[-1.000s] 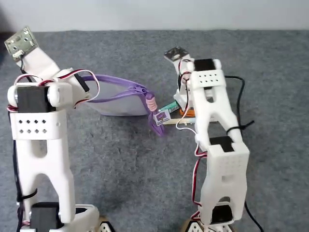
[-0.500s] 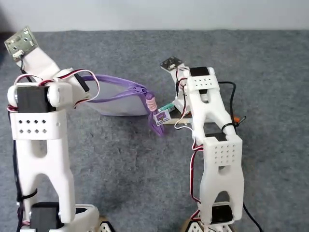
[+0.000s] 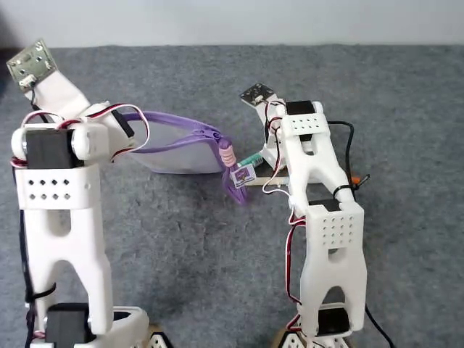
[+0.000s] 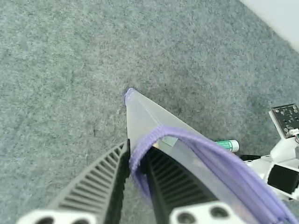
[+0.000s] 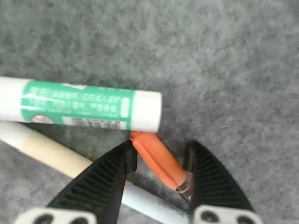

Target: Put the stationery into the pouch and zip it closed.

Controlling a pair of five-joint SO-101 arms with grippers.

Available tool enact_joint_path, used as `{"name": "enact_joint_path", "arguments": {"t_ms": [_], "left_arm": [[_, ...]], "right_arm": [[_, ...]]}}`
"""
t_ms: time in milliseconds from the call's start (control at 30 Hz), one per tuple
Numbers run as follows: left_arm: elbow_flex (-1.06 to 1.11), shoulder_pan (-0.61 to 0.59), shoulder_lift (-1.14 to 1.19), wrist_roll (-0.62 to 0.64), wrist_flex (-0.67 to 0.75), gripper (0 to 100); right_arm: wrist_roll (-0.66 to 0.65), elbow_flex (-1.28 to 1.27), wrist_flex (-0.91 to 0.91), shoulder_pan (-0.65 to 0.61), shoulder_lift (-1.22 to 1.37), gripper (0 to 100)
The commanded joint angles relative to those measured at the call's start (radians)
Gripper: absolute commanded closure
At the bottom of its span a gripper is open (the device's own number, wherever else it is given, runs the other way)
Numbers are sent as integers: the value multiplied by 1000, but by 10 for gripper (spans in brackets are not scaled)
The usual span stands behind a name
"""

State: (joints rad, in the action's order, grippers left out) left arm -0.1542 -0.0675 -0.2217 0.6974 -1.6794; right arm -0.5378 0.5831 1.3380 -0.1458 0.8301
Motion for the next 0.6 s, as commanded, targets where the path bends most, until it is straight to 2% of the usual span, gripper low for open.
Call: {"name": "enact_joint_path", "arguments": {"t_ms": [0, 67, 233, 433, 567], "left_arm": [[27, -3, 9, 12, 6, 987], [27, -3, 9, 12, 5, 987], [27, 2, 9, 12, 5, 987], [27, 3, 9, 12, 5, 987], [27, 3, 9, 12, 5, 987]], "right_arm": [[-8, 32, -7, 4, -15, 998], [-8, 32, 2, 5, -45, 968], [-5, 31, 5, 28, -159, 989], [0, 31, 133, 51, -335, 991], [87, 31, 191, 62, -472, 991]]}}
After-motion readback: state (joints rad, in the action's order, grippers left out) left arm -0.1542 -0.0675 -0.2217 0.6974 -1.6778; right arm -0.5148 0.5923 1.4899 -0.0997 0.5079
